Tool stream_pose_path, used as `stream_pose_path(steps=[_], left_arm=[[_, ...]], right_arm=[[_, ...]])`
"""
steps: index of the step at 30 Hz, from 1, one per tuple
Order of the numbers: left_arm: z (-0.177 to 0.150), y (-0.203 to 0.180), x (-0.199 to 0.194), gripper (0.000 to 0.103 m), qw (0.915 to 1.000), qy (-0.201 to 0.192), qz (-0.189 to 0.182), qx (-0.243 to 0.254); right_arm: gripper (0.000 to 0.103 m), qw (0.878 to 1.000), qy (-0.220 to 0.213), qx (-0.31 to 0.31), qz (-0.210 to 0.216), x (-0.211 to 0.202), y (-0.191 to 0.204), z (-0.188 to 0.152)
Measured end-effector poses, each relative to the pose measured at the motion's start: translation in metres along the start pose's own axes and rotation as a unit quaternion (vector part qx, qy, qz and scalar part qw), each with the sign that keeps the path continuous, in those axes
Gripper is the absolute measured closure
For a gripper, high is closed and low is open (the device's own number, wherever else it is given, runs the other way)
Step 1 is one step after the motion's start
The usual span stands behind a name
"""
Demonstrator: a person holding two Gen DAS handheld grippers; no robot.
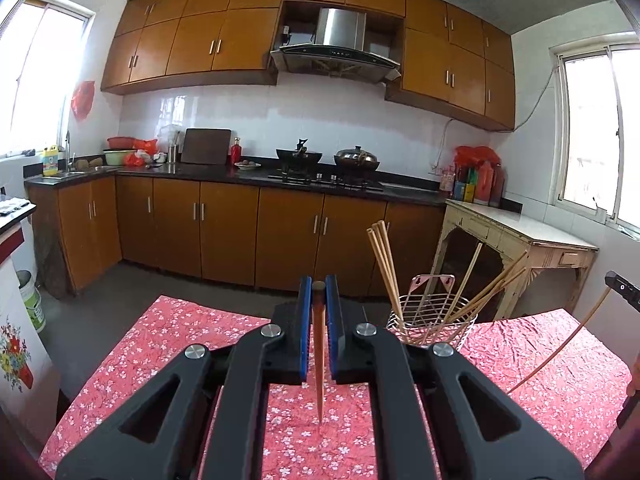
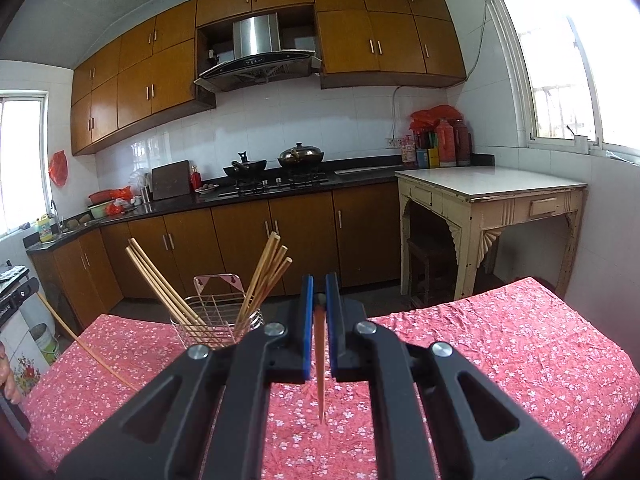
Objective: Organize utensils
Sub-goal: 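Lower the chopsticks into the wire holder and open both grippers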
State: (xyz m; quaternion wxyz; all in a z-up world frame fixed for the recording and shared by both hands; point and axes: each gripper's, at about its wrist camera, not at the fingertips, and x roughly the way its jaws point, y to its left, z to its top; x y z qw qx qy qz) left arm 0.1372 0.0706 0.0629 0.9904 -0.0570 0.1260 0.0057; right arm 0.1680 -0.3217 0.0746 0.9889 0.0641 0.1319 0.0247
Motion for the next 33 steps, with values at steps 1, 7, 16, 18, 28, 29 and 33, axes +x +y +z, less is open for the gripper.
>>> stream_pose_path(steps=[1, 7, 16, 18, 28, 29, 33], left_arm=[[0.001, -0.002, 0.0, 0.096, 1.0, -0.001, -0.003, 0.0], [0.008, -0.014, 0.002, 0.096, 0.9999, -0.005, -0.017, -0.001], [0.047, -0.048, 0.005, 0.096, 0.998, -0.035, -0.053, -0.003], [0.063, -0.06, 0.006, 0.096, 0.9968, -0.05, -0.063, -0.003], [0.112, -0.094, 0.043, 0.096, 0.9932, -0.096, -0.06, -0.026], [0.112, -0.095, 0.049, 0.096, 0.9932, -0.096, -0.059, -0.03], [0.106, -0.102, 0.076, 0.096, 0.9943, -0.093, -0.041, -0.029]], right_arm=[[0.096, 1.0, -0.001, 0.0, 0.002, 0.0, 0.001, 0.001], [0.096, 1.0, -0.002, 0.007, 0.023, -0.001, 0.006, 0.011], [0.096, 0.996, -0.036, 0.014, 0.081, -0.007, 0.035, 0.07], [0.096, 0.994, -0.052, 0.01, 0.091, -0.007, 0.045, 0.089], [0.096, 0.991, -0.093, 0.004, 0.094, 0.039, 0.086, 0.147], [0.096, 0.991, -0.096, -0.001, 0.088, 0.05, 0.092, 0.147], [0.096, 0.992, -0.085, -0.003, 0.088, 0.082, 0.102, 0.142]])
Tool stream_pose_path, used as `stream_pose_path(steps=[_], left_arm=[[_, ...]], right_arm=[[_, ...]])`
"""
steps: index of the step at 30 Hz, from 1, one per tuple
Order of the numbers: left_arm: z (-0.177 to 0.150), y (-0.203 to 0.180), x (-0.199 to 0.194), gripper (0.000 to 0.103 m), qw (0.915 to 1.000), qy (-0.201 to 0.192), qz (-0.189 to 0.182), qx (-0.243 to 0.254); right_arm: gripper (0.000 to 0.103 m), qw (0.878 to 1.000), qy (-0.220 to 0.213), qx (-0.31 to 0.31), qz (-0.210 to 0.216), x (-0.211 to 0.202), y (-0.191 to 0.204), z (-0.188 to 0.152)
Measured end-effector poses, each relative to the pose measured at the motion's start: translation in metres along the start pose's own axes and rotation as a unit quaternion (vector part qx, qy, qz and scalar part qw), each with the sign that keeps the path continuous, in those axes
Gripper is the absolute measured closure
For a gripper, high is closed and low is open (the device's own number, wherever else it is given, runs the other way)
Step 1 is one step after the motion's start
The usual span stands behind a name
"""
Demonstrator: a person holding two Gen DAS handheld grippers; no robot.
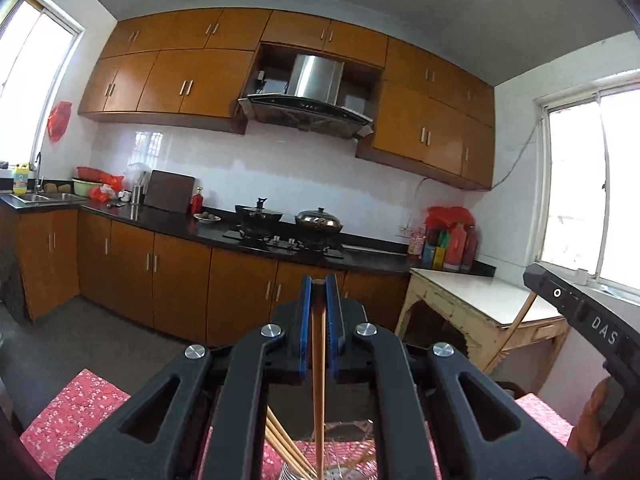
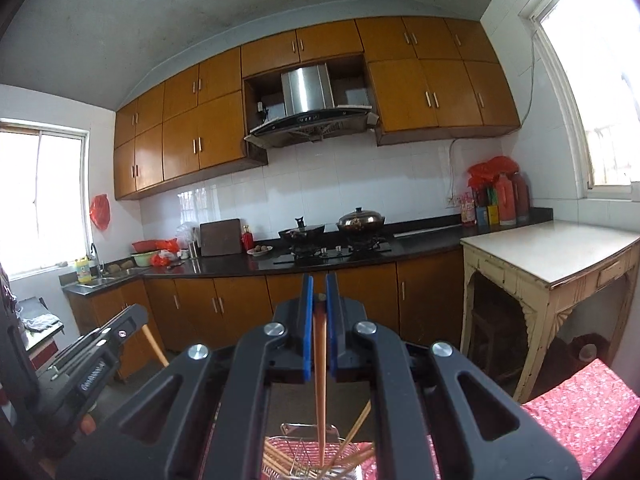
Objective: Organize utensils
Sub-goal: 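Lower the chopsticks into the wire holder and open both grippers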
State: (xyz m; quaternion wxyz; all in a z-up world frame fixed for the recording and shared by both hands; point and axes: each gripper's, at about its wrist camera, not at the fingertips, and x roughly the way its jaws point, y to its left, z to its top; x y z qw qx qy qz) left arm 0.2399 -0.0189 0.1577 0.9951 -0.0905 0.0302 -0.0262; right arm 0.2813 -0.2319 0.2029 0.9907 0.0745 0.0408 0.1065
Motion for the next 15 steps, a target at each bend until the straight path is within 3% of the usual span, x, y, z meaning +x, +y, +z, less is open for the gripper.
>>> stream_pose_path(steps=[9, 15], left_arm=[[-0.036, 0.007, 0.041, 0.096, 0.9995, 0.026, 0.02, 0.001], [-0.013, 0.007, 0.033, 0.096, 0.9997, 0.01, 0.005, -0.02]], right_arm=[[0.096, 0.998, 0.061, 0.002, -0.002, 0.054, -0.006, -0.042], [0.096, 0.998, 0.057, 0.001, -0.004, 0.056, -0.01, -0.042]])
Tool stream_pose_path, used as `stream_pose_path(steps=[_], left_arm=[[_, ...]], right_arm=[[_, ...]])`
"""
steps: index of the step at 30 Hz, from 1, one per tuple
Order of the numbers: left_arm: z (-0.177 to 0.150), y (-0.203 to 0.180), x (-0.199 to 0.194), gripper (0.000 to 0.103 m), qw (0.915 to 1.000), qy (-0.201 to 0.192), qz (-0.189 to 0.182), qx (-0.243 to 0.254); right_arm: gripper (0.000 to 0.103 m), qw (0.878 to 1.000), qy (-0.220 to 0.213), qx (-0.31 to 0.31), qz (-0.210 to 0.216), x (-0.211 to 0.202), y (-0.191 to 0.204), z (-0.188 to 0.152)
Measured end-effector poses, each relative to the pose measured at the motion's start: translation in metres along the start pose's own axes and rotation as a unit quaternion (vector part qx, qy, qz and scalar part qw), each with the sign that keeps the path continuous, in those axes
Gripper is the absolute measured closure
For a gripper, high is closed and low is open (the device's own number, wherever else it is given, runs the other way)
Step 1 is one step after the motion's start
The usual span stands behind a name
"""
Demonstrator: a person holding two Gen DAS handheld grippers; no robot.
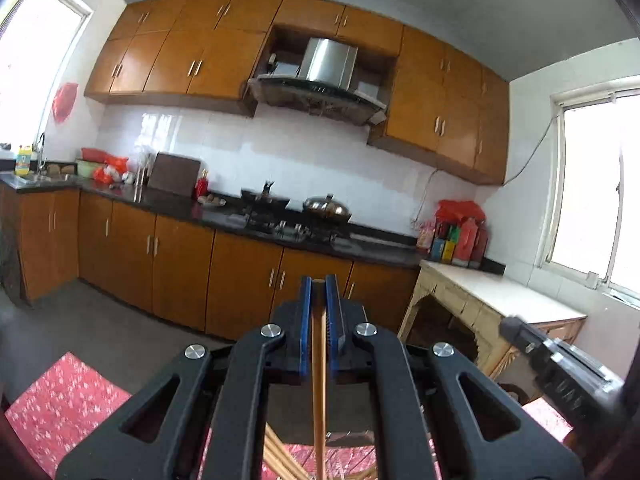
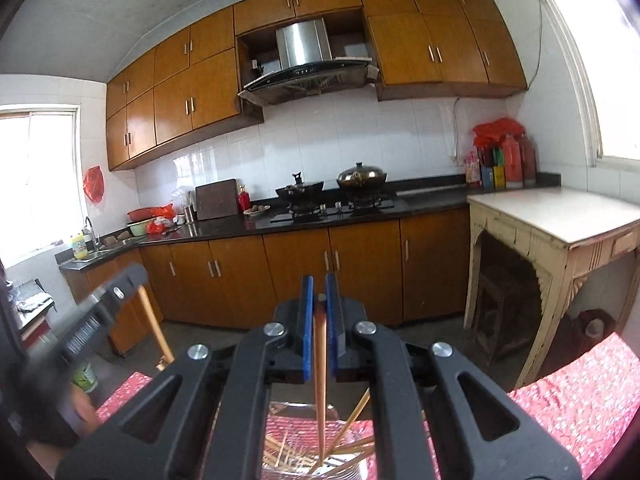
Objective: Organize utensils
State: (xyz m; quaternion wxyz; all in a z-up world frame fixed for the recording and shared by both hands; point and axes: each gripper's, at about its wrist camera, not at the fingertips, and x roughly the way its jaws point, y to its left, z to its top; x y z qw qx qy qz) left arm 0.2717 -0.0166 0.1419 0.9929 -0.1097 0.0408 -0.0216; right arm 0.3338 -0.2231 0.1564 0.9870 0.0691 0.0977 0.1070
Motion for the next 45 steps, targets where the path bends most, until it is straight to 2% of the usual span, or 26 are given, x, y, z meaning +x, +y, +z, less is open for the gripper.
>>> stream_pose_path(steps=[6, 11, 15, 20, 21, 22, 24, 25, 32, 34, 38, 41, 45], left_arm=[[0.027, -0.013, -0.009, 0.096, 0.9992, -0.038, 0.003, 0.011], [0.021, -0.015, 0.001, 0.096, 0.9989, -0.041, 0.019, 0.015], [0.008, -0.01, 0.017, 0.096, 0.9997, -0.009, 0.023, 0.004], [-0.01, -0.002, 0.035, 0.095, 0.9981, 0.045, 0.04, 0.01], [-0.011, -0.001, 0.035, 0.092, 0.9977, 0.049, 0.045, 0.012], [-0.011, 0.001, 0.034, 0.088, 0.9972, 0.054, 0.049, 0.015], [-0.008, 0.004, 0.029, 0.061, 0.9968, 0.053, 0.058, 0.018], [-0.005, 0.006, 0.024, 0.058, 0.9967, 0.048, 0.063, 0.018], [0.008, 0.015, -0.002, 0.055, 0.9967, 0.042, 0.067, 0.019], [0.008, 0.02, -0.011, 0.051, 0.9967, 0.043, 0.066, 0.017], [0.003, 0.031, -0.032, 0.047, 0.9957, 0.048, 0.073, 0.031], [-0.003, 0.041, -0.046, 0.042, 0.9947, 0.055, 0.078, 0.039], [-0.009, 0.051, -0.061, 0.035, 0.9931, 0.062, 0.087, 0.048]], right_arm=[[0.096, 1.0, -0.013, -0.001, 0.001, -0.004, 0.0, 0.006], [0.096, 1.0, -0.014, 0.0, 0.001, -0.004, -0.001, 0.008], [0.096, 1.0, -0.008, 0.004, 0.002, -0.001, -0.003, 0.004], [0.095, 1.0, 0.022, 0.004, -0.007, 0.01, -0.003, -0.004], [0.09, 1.0, 0.023, 0.007, -0.01, 0.01, -0.005, -0.005], [0.081, 1.0, 0.024, 0.01, -0.012, 0.009, -0.006, -0.005], [0.073, 1.0, 0.018, 0.013, -0.019, 0.003, -0.008, -0.002], [0.072, 1.0, 0.016, 0.013, -0.021, -0.001, -0.009, -0.001], [0.06, 1.0, 0.004, 0.006, -0.027, -0.031, -0.008, 0.007], [0.052, 1.0, 0.004, 0.005, -0.029, -0.039, -0.009, 0.006], [0.046, 0.999, 0.014, 0.011, -0.03, -0.056, -0.017, -0.004], [0.037, 0.999, 0.02, 0.019, -0.031, -0.067, -0.024, -0.012], [0.021, 0.999, 0.027, 0.02, -0.036, -0.083, -0.029, -0.026]])
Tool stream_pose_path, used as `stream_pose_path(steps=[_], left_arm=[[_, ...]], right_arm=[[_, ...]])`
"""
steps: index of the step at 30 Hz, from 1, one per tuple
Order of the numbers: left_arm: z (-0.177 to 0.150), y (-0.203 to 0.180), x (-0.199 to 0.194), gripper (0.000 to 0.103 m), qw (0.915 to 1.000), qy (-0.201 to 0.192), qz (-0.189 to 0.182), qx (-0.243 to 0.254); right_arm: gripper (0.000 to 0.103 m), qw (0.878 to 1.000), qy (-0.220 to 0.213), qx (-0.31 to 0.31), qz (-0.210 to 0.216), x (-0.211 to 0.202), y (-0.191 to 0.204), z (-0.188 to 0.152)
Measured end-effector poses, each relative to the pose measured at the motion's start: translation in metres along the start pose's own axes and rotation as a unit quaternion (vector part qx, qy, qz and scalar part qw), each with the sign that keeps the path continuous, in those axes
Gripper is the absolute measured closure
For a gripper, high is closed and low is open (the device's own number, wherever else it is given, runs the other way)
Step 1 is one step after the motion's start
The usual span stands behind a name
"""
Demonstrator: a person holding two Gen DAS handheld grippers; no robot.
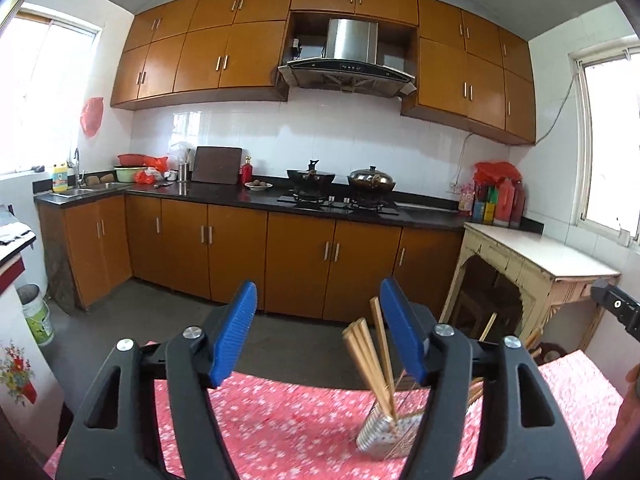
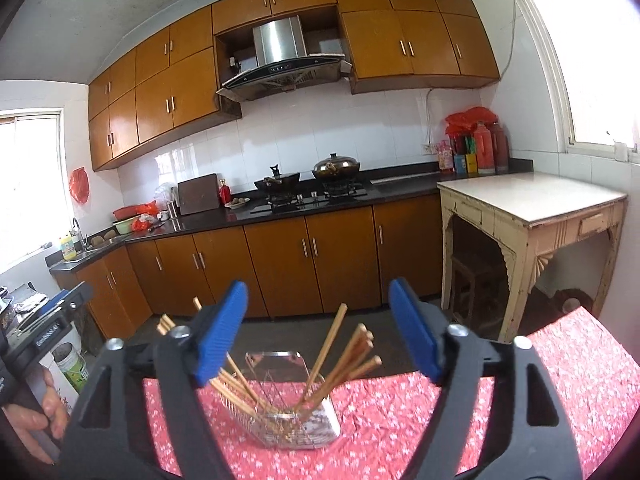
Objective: Organize utensils
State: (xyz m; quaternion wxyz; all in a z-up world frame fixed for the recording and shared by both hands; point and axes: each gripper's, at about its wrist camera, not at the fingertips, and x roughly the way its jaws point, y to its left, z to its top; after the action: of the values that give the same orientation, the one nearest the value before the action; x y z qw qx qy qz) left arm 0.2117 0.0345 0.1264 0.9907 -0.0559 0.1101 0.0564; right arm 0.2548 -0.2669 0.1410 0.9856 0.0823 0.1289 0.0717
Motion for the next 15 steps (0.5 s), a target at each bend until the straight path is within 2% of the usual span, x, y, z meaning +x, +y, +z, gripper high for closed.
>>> stream_pose_path(steps=[3, 8, 11, 15], left_arm=[[-0.004, 0.008, -0.008, 0.026, 1.0, 0.003, 0.0, 0.0], [-0.019, 0.016, -0.027, 0.006, 1.0, 0.003, 0.005, 0.004], [-0.032, 0.017, -0.042, 0.002, 0.9999, 0.002, -0.003, 0.017], [-0.054, 0.014, -0.066, 0.002, 0.9992, -0.003, -0.01, 0.039]], right_arm=[[0.005, 1.0, -0.007, -0.005, -0.01, -0.014, -0.001, -0.009], [0.004, 0.999, -0.016, -0.018, -0.032, -0.041, 0.002, -0.03], [0.004, 0.999, -0.023, -0.031, -0.036, -0.061, 0.007, -0.044], [0.004, 0.998, -0.031, -0.044, -0.03, -0.089, 0.015, -0.068]])
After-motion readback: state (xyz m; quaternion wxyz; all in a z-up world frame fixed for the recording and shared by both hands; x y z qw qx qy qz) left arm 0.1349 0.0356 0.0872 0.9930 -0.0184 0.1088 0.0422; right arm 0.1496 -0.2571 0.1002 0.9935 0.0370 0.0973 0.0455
